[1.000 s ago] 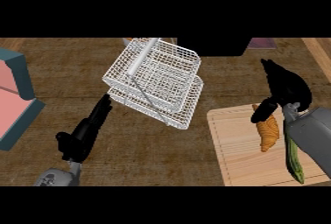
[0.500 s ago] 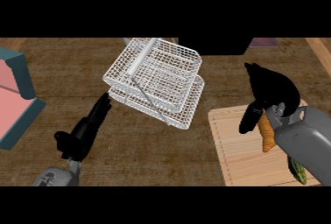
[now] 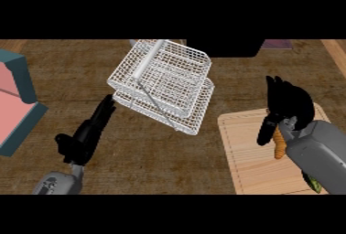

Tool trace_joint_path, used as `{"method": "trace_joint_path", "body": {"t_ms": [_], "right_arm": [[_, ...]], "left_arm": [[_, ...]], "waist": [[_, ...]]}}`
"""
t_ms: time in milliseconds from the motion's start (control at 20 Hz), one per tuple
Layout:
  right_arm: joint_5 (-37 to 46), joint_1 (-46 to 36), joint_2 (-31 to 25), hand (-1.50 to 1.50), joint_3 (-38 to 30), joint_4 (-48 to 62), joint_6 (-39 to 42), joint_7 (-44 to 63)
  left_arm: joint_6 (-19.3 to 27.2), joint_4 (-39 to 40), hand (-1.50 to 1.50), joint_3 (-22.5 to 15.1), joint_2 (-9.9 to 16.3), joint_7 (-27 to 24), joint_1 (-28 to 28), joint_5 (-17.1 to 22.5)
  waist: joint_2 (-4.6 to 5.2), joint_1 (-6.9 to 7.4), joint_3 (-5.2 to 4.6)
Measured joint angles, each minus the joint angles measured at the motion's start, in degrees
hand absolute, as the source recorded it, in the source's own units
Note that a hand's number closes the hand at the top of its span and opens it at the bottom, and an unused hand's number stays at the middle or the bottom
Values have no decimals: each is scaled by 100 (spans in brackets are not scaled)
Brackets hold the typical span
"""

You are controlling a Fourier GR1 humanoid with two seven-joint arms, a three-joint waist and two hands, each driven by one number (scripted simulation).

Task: Pick the croissant from the cutting board and place it in the tiered basket

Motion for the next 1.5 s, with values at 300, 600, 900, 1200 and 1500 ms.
{"method": "trace_joint_path", "body": {"t_ms": [300,600,900,1200,1500], "right_arm": [[191,419,64,-150,-229,127,-45,-142],[576,788,208,-150,-427,293,-157,-265],[819,1244,256,-150,-672,203,-193,-342],[1063,1583,384,-150,-939,246,-178,-530],[1384,1762,614,-150,-1204,420,-131,-738]], "left_arm": [[-50,0,0,10,-76,97,-59,-53],[-121,-105,0,45,-72,46,96,-129],[-161,-54,0,133,-158,57,52,-176],[-180,-24,0,189,-257,27,63,-320],[-282,3,0,296,-362,21,74,-418]], "waist": [[9,15,6],[14,42,8],[12,26,9],[18,43,10],[21,53,11]]}}
